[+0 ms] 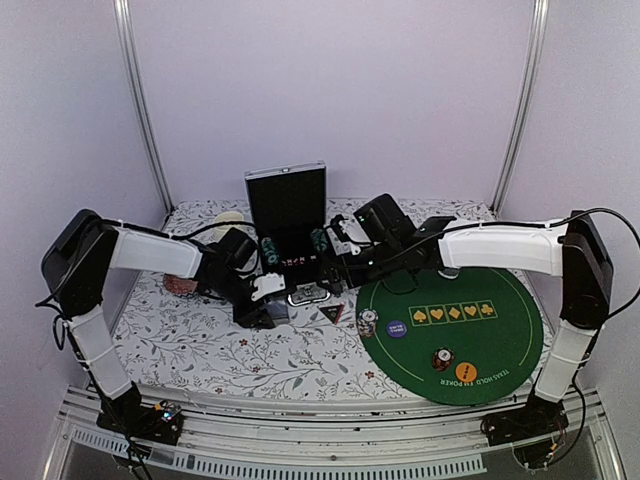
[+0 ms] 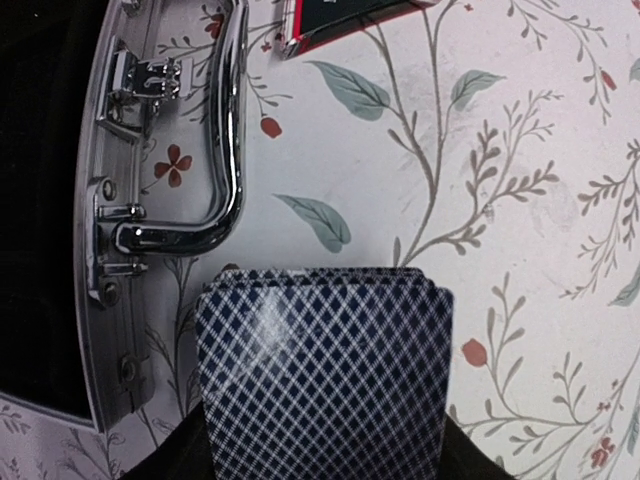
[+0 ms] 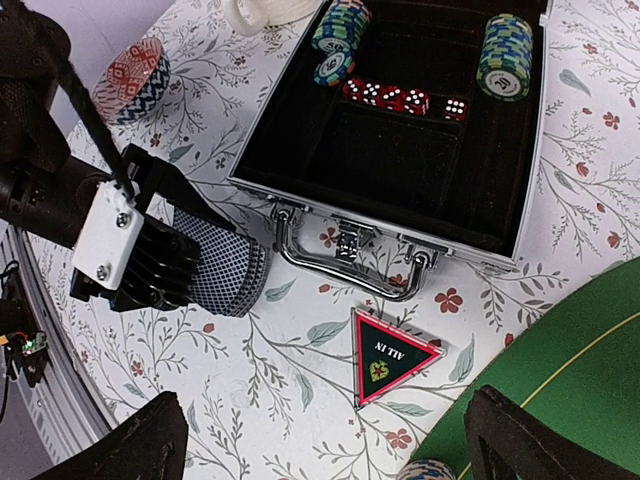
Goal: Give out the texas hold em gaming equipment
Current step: Pick up the face-down deck piles from the center of the board, then pick up the poker card from the face-down deck piles.
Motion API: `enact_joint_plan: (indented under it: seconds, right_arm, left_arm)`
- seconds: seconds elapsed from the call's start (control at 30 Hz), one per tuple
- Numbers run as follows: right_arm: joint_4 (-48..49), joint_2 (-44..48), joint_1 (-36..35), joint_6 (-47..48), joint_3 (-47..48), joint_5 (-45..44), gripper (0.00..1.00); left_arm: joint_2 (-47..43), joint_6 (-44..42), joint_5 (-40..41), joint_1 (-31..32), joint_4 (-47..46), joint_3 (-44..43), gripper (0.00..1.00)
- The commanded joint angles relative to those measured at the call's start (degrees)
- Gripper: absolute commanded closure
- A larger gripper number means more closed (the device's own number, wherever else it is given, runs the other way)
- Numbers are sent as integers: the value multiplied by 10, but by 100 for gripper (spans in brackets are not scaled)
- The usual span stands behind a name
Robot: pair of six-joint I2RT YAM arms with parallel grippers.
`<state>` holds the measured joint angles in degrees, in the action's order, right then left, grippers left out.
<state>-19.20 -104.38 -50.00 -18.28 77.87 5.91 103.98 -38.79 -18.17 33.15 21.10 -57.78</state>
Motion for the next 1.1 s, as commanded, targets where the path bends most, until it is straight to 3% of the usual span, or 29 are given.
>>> enact_joint_plan:
  seconds: [0.0,0.2,0.47,0.7,1.07]
  right_arm:
    - [19,26,11,-15,-11,-2,1]
    - [67,31,21,-40,-15,54,1]
    - [166,-12,19,-66,2,199,1]
    - [228,-56,15,-106,17,253,1]
    - [234,-137,0,-121,82,283,1]
  left_arm:
    - [-43,-6,41,10,15,18,48]
    - [-102,-19,63,30,2,31,50]
    - [-175,-32,71,61,44,-8,50]
    - [-210,-37,79,68,48,-27,49]
    - [-233,-39,58,68,38,-23,50]
